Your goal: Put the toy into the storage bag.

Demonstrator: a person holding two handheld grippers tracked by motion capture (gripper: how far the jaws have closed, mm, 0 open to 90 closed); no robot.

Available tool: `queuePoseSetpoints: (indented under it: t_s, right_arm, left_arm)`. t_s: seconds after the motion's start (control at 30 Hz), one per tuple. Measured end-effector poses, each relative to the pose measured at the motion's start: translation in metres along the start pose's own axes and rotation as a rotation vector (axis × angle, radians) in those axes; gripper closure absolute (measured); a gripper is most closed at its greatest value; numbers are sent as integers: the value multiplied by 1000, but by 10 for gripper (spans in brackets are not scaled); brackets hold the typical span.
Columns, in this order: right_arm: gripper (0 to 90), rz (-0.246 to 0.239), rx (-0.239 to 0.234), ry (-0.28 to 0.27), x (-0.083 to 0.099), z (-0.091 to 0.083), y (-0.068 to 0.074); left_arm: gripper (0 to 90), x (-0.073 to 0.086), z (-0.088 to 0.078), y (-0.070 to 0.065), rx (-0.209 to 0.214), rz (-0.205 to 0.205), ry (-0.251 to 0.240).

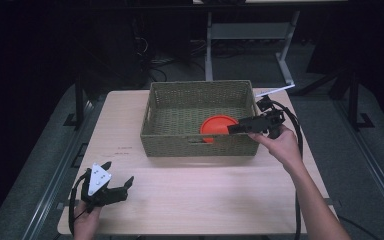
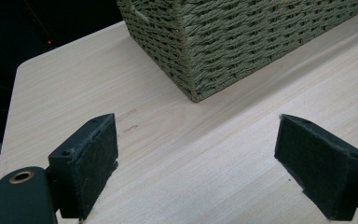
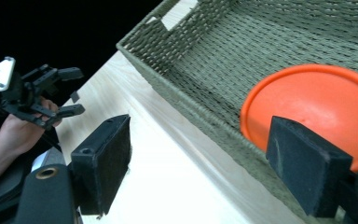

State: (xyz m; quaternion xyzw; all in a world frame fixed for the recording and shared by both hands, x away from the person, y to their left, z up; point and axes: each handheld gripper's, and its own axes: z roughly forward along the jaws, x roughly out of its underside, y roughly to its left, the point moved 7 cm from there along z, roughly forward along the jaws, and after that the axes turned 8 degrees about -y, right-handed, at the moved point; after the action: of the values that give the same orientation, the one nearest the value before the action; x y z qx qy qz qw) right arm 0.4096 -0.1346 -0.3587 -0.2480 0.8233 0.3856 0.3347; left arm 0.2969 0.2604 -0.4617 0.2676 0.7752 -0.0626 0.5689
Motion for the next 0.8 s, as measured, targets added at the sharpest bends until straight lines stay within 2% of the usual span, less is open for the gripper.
queuePoseSetpoints:
  t_s: [0.37, 0.8]
  right_arm:
    - [200, -11, -21, -4, 17, -11, 9]
    - [190, -14, -8, -12, 40, -36, 7]
  left_arm:
    - [128, 0, 0, 0, -1, 3, 1]
    - [128, 0, 0, -1, 1, 6, 3]
